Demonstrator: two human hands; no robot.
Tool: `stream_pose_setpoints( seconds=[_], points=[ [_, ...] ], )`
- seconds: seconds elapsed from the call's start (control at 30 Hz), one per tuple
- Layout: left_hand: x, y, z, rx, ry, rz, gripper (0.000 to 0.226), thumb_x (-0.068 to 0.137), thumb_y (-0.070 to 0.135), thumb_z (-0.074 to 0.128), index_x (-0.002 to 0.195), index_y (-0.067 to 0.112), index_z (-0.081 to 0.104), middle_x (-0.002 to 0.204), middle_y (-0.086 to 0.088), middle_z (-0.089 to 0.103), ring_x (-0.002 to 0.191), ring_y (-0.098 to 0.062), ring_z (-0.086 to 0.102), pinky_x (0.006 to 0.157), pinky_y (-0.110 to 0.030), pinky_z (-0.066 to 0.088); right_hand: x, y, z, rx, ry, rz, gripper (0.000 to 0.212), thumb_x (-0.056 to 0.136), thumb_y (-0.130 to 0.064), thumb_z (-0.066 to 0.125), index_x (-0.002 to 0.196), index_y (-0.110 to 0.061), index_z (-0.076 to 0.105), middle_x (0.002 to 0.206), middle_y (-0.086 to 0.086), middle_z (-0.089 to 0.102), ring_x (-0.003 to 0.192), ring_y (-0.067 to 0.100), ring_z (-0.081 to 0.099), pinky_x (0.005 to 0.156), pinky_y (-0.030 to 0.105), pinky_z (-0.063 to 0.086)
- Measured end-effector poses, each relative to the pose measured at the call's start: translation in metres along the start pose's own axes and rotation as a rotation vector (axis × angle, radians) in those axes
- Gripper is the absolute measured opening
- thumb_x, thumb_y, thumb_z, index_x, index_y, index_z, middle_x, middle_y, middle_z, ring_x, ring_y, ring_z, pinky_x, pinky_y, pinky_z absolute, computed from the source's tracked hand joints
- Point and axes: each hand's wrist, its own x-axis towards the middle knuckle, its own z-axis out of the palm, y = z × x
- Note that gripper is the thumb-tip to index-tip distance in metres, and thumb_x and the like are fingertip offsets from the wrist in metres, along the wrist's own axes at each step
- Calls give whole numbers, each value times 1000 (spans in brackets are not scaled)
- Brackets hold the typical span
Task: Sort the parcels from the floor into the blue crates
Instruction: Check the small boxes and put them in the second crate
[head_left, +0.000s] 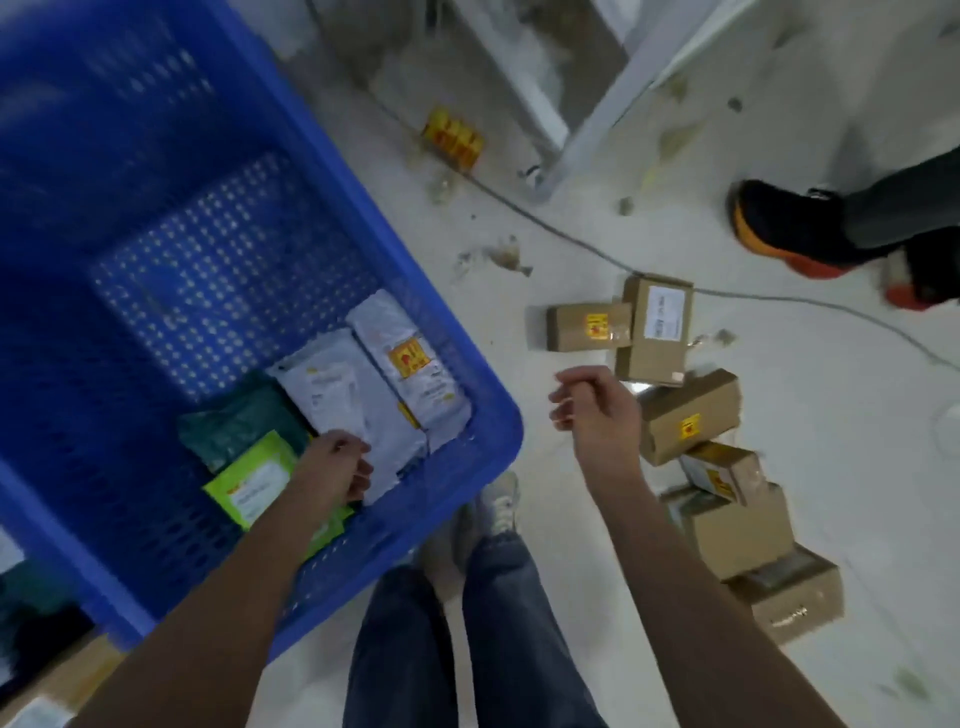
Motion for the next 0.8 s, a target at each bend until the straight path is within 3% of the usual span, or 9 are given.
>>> stream_pose_setpoints(
  seconds=[0.07,0.17,0.23,0.37,0.47,0.53,0.67,0.73,0.8],
  points=[
    [-3,31,-3,259,-31,92,15,97,7,45,89,1,56,72,-18,55,59,-27,49,62,-35,43,25,1,-50,389,288,336,16,91,-3,48,82,-10,59,68,5,58,55,12,56,52,21,50],
    [-10,89,16,367,134,366,22,98,11,40,91,2,59,76,-18,57,69,-29,52,69,-44,45,59,26,-100,642,285,646,14,88,-5,49,75,-8,53,56,5,56,41,12,55,41,18,45],
    [-19,122,48,402,226,568,21,99,11,37,97,5,57,80,-16,57,73,-31,54,72,-49,48,70,51,-120,239,64,669,12,93,-12,48,84,-8,55,61,6,58,51,15,56,48,23,46],
    [-31,141,131,502,129,803,19,95,8,39,90,11,57,71,-2,57,65,-29,54,62,-40,47,68,106,-146,-601,-384,443,17,94,-18,46,96,-5,56,85,10,59,74,19,53,65,29,44],
    [-21,124,199,486,46,754,17,93,5,41,89,10,58,77,-6,59,77,-34,58,72,-41,50,59,132,-165,-411,-395,642,16,95,-12,44,87,-3,54,74,12,57,62,20,53,55,26,43],
    [-13,113,239,421,7,528,13,92,6,42,87,11,53,89,-18,61,83,-33,58,78,-42,50,57,144,-175,-261,-366,803,15,95,-8,42,83,-4,50,63,10,51,51,18,49,45,20,37],
    [-1,102,287,565,-114,63,17,91,13,45,100,-2,49,99,-23,57,92,-32,60,81,-41,51,69,164,-192,-279,-397,858,17,93,-9,44,77,-8,51,68,9,54,56,17,51,51,22,40],
    [0,104,299,649,-97,85,17,91,16,45,95,-1,47,110,-27,59,105,-39,60,80,-38,49,87,166,-198,-225,-383,891,16,93,-9,45,78,-7,51,67,10,55,55,19,51,51,24,40],
    [5,107,307,689,-73,136,17,92,16,44,103,3,49,99,-17,58,106,-36,60,80,-36,47,110,161,-198,-162,-332,896,15,94,-10,44,82,-6,52,68,11,55,55,20,50,53,25,39]
  ],
)
